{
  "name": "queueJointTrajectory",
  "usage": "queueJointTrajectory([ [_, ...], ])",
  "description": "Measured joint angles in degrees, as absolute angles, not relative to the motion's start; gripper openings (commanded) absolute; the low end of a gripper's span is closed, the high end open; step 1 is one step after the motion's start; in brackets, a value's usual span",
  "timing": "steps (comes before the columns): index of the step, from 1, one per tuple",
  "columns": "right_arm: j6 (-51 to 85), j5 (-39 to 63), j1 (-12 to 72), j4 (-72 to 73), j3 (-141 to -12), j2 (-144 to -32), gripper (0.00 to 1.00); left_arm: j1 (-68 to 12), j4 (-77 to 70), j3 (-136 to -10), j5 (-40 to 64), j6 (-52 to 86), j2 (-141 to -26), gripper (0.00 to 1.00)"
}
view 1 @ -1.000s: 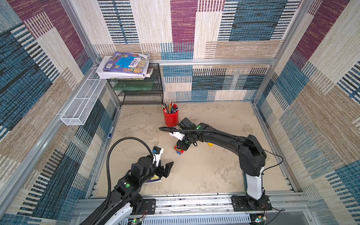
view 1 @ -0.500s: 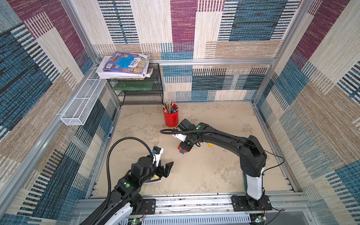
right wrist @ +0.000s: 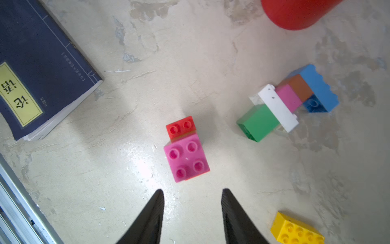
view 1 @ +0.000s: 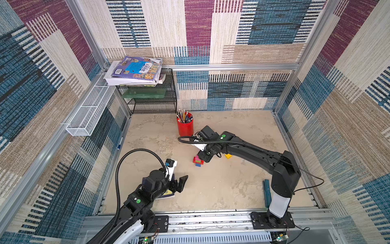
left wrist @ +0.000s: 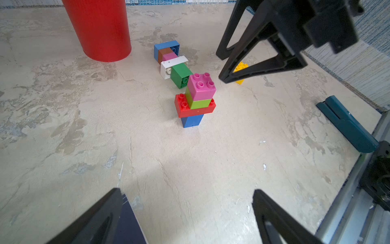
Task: Assemble the letter f with lego
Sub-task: Assemble the lego brick with the lego brick, then pick up the lego brick from the center of the board.
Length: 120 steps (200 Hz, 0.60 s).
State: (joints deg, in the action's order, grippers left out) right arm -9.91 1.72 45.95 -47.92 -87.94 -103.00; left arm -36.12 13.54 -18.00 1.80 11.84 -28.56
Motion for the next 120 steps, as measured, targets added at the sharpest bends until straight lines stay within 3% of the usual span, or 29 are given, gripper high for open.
queueJointTrajectory([
  [54, -4.3, -1.0, 37.1, -45.1, -76.9, -96.6, 0.42, -36.1, 13.5, -18.0, 1.8, 11.8, -28.5, 0.99],
  [120, 0.9, -1.9, 29.5, -41.2, -65.3, -96.2, 0.19, -36.1, 13.5, -18.0, 1.8, 11.8, -28.6, 0.99],
])
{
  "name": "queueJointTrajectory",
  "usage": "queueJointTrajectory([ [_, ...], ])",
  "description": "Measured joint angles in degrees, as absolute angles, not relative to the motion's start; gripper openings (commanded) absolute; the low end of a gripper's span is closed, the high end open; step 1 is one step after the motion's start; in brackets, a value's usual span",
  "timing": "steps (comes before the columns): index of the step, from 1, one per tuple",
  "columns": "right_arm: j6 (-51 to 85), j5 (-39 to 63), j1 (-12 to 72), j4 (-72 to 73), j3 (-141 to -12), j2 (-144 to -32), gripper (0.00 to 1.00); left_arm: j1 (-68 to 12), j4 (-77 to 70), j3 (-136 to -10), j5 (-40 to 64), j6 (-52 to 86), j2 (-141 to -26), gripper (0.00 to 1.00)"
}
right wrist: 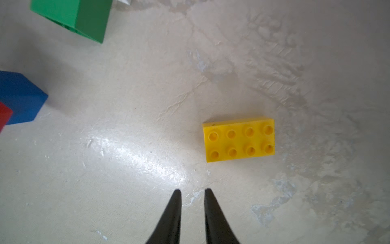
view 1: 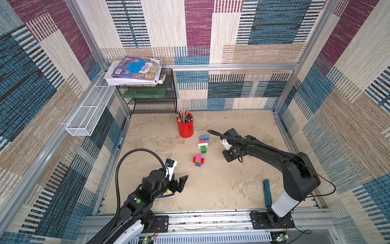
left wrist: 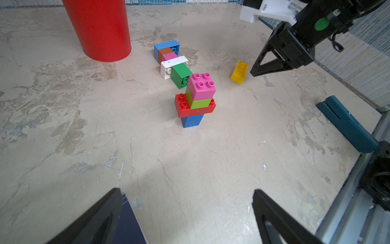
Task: Assemble the letter f with lego
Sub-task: Pick up the lego brick from the center of the board.
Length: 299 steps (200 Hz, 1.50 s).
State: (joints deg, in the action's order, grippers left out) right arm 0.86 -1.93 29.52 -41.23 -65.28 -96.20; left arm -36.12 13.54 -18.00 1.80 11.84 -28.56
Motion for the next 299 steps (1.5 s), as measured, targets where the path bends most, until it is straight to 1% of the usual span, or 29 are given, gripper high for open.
queueJointTrajectory([
  [15, 1.4, -1.9, 29.2, -40.4, -64.5, -96.9, 0.17, -36.1, 13.5, -18.0, 1.8, 11.8, -28.5, 0.99],
  [58, 2.0, -1.5, 28.8, -39.2, -63.7, -100.6, 0.13, -36.1, 13.5, -18.0, 1.8, 11.9, -28.5, 0.99],
  [104, 2.0, -1.1, 27.9, -38.4, -64.7, -103.5, 0.12, -36.1, 13.6, -18.0, 1.8, 11.9, -28.5, 0.99],
  [145, 0.8, -0.5, 27.1, -38.4, -69.0, -106.8, 0.12, -36.1, 13.5, -18.0, 1.8, 11.9, -28.5, 0.99],
  [200, -1.5, 0.0, 24.5, -38.5, -78.5, -113.8, 0.12, -36.1, 13.5, -18.0, 1.8, 11.9, -28.7, 0.99],
  [234, -2.7, 0.0, 24.2, -39.4, -82.5, -114.5, 0.19, -36.1, 13.5, -18.0, 1.8, 11.9, -28.8, 0.99],
  [258, -2.9, 0.0, 24.5, -40.1, -82.2, -112.0, 0.26, -36.1, 13.5, -18.0, 1.8, 11.9, -28.8, 0.99],
  [281, -2.9, -0.7, 24.4, -40.2, -81.3, -110.1, 0.3, -36.1, 13.5, -18.0, 1.8, 11.9, -28.8, 0.99],
  [299, -2.8, -2.3, 24.4, -40.6, -80.5, -109.9, 0.32, -36.1, 13.5, -18.0, 1.8, 11.9, -28.8, 0.99],
])
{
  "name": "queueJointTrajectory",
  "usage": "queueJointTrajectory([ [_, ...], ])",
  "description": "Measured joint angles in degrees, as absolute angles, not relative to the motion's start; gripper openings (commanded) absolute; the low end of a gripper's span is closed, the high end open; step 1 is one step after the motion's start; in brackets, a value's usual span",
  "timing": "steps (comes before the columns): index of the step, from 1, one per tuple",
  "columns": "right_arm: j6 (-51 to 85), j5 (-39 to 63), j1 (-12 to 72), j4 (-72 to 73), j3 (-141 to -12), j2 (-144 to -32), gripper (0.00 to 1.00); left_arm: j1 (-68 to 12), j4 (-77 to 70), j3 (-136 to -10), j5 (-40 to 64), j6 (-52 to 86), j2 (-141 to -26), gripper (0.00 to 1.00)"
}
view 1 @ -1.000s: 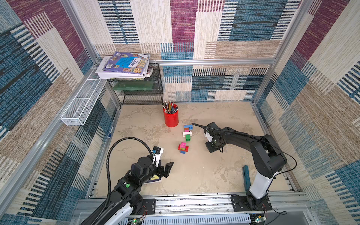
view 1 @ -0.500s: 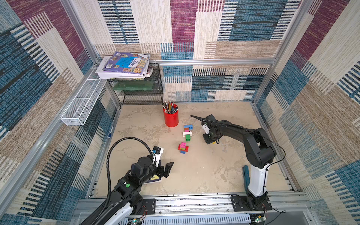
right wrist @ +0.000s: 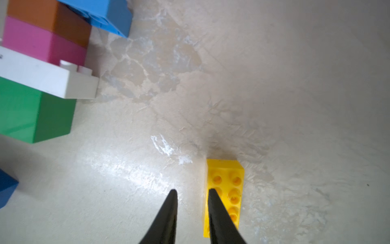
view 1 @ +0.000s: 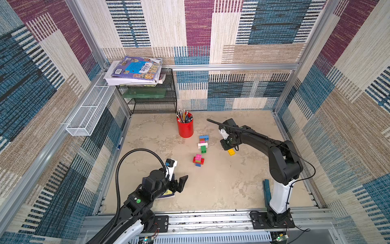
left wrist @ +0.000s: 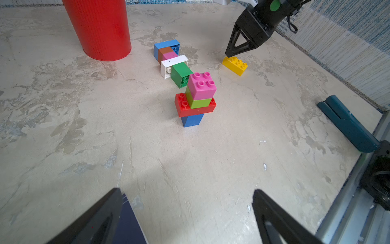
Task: Assemble the letter f with lego
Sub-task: Pick up the lego brick from the center of the board.
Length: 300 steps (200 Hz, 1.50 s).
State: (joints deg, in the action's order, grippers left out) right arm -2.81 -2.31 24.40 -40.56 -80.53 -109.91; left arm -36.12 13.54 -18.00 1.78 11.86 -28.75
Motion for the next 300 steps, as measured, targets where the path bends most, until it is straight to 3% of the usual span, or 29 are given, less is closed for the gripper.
queueJointTrajectory([
  [74, -2.6, -5.2, 23.2, -41.0, -79.0, -109.9, 0.39, -36.1, 13.5, -18.0, 1.8, 11.9, -28.6, 0.99],
  [300, -2.9, -3.8, 21.7, -40.1, -80.6, -113.0, 0.39, -36.1, 13.5, -18.0, 1.8, 11.9, -28.7, 0.99],
])
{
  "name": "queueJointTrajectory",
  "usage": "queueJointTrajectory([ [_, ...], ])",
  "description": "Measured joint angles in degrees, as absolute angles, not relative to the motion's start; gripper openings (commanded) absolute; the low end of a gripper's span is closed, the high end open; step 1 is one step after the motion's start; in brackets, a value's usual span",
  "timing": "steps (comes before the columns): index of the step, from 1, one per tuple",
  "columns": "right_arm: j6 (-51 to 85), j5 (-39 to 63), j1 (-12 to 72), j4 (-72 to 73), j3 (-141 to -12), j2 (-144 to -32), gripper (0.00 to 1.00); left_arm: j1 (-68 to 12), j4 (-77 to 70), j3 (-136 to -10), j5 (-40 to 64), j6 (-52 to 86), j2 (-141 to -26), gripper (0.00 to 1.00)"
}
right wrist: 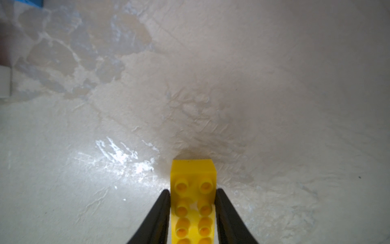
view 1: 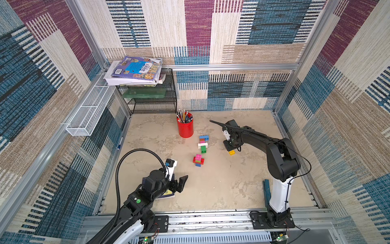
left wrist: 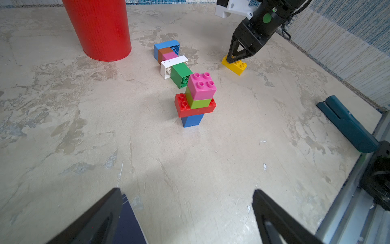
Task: Assemble the letter f with lego
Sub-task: Pick up the lego brick from the center of the board.
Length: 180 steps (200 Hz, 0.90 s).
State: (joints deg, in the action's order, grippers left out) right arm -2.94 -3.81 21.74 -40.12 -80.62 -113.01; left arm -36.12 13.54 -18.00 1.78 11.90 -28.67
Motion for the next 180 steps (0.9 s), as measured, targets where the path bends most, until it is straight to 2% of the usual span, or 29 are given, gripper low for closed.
queueJointTrajectory([
  [149, -3.1, -3.0, 21.6, -39.9, -81.6, -115.1, 0.4, -36.1, 13.5, -18.0, 1.8, 12.0, -28.8, 0.99],
  [180, -3.1, -2.9, 21.6, -40.0, -81.8, -115.2, 0.38, -36.1, 13.5, -18.0, 1.7, 12.0, -28.8, 0.99],
])
